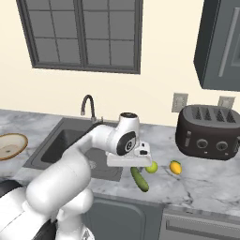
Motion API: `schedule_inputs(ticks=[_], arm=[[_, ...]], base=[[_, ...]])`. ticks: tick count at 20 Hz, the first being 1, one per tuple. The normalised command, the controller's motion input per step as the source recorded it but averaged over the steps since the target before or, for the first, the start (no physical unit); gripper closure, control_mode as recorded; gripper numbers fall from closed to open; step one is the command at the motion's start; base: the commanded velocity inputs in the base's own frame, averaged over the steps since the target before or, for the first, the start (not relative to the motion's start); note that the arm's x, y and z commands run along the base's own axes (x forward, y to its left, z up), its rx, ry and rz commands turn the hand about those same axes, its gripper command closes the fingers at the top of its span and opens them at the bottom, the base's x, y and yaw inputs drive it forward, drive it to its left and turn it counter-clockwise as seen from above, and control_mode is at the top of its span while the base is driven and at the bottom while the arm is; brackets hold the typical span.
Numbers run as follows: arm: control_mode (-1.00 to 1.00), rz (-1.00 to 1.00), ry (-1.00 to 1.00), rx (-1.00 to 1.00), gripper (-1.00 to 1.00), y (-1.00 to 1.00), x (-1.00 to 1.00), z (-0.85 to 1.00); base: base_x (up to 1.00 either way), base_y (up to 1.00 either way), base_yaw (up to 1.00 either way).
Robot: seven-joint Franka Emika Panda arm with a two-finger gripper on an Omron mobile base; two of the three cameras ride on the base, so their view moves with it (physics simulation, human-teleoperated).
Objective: There is a mixed pile of frozen fruits and vegetables on the counter. Locate all the frozen vegetables and place the items in a bowl on the counter. Take all the frozen fruits and defrost them in a running sink.
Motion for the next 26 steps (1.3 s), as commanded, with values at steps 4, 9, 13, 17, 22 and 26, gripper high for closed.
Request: schedule_inputs(ticks=[4, 9, 13, 17, 22, 26], arm=[[-1.0, 0.08, -0.01, 0.0, -1.0, -0.05, 0.14, -0.17], [-1.0, 0.04, 0.0, 0.0, -1.0, -0.08, 0.17, -0.48], [-1.0, 0.01, 0.0, 0.0, -1.0, -0.18, 0.29, -0.41], [-1.0, 0.02, 0.0, 0.0, -1.0, -0.24, 0.34, -0.2], [-1.0, 0.0, 0.0, 0.0, -1.0, -0.1, 0.23, -0.21], [-1.0, 0.0, 0.06, 0.03, -1.0, 0.0, 0.05, -0.23]], base=[[0.0, 0.0, 0.0], [0.0, 0.0, 0.0], [0.0, 0.0, 0.0], [0.0, 0.0, 0.0], [0.0, 0.0, 0.0], [0.0, 0.0, 0.0]])
